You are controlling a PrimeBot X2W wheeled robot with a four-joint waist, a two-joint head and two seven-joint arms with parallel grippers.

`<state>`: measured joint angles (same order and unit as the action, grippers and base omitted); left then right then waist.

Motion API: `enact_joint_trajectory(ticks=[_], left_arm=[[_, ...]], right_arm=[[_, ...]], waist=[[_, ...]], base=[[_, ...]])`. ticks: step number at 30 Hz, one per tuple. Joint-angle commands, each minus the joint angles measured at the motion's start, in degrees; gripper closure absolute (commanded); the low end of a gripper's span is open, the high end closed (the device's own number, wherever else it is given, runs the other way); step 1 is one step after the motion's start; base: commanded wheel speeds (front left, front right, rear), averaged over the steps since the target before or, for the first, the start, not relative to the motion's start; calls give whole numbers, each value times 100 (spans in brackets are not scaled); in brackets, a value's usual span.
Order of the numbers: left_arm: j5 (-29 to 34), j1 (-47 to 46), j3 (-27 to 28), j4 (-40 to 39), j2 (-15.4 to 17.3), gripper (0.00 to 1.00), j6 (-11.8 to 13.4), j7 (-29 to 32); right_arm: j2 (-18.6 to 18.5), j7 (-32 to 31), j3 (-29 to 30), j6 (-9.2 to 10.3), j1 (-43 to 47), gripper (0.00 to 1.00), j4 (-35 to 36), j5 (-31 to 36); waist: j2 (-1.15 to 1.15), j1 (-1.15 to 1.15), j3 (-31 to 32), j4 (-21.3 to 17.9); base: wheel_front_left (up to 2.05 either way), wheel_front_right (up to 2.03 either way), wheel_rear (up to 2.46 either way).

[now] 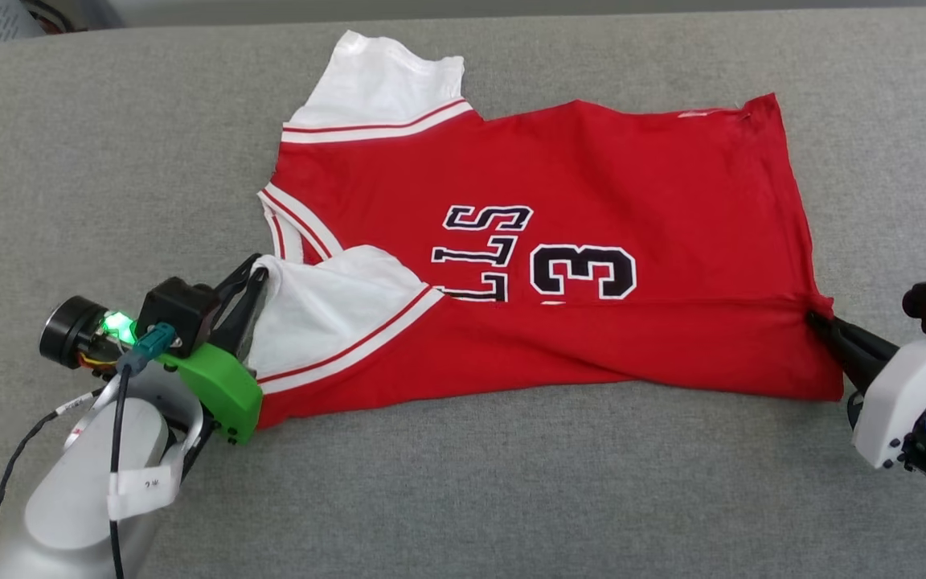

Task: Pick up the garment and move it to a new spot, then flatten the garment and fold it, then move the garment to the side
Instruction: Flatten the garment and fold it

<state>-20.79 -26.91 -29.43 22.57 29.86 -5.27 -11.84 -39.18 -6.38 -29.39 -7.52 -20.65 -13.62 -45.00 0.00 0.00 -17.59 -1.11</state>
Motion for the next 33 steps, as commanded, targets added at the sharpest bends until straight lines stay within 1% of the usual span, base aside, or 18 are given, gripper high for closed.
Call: enact_joint_trajectory(ticks=[1, 8, 14, 15, 16, 17, 19, 22, 27, 29, 31, 33], left_arm=[[-16, -225, -17, 201, -83, 100, -40, -72], [-31, -691, -277, 1305, -324, 100, -166, -222], [-142, -788, -487, 1838, -519, 100, -209, -295], [-165, -792, -495, 1884, -531, 73, -211, -301], [-174, -800, -500, 1921, -526, 4, -213, -306], [-177, -804, -491, 1934, -515, 0, -214, -309], [-187, -791, -423, 1844, -473, 0, -215, -312], [-176, -715, -322, 1649, -312, 0, -217, -314], [-155, -662, -486, 1378, 7, 0, -220, -262], [-332, -686, -579, 1186, 100, 0, -220, -13], [-589, -730, -759, 895, 236, 0, -220, 377], [-989, -781, -909, 583, 362, 0, -221, 810]], right_arm=[[50, -3, -54, 3, -168, 100, -96, -16], [177, -50, -399, 3, -547, 100, -583, -17], [226, 121, -537, 3, -621, 100, -843, -131], [223, 187, -521, 3, -610, 89, -857, -146], [215, 274, -494, 3, -589, 65, -858, -158], [205, 360, -457, 3, -568, 0, -845, -159], [182, 564, -336, 3, -484, 0, -787, -141], [124, 773, -158, 3, -289, 0, -618, -84], [66, 871, 159, 3, 42, 0, -325, 68], [57, 814, 298, 3, 180, 0, -205, 129], [62, 725, 418, 3, 304, 0, -79, 198], [83, 629, 555, 3, 416, 0, 22, 257]], waist=[[0, 0, -290, -55], [0, 0, -500, -76], [0, 0, -433, -34], [0, 0, -393, -21], [0, 0, -335, -3], [0, 0, -289, 8], [0, 0, -158, 40], [0, 0, 51, 92], [0, 0, 343, 180], [0, 0, 433, 226], [0, 0, 507, 264], [0, 0, 560, 304]], base=[[0, 0, 0], [0, 0, 0], [0, 0, 0], [0, 0, 0], [0, 0, 0], [0, 0, 0], [0, 0, 0], [0, 0, 0], [0, 0, 0], [0, 0, 0], [0, 0, 0], [0, 0, 0]])
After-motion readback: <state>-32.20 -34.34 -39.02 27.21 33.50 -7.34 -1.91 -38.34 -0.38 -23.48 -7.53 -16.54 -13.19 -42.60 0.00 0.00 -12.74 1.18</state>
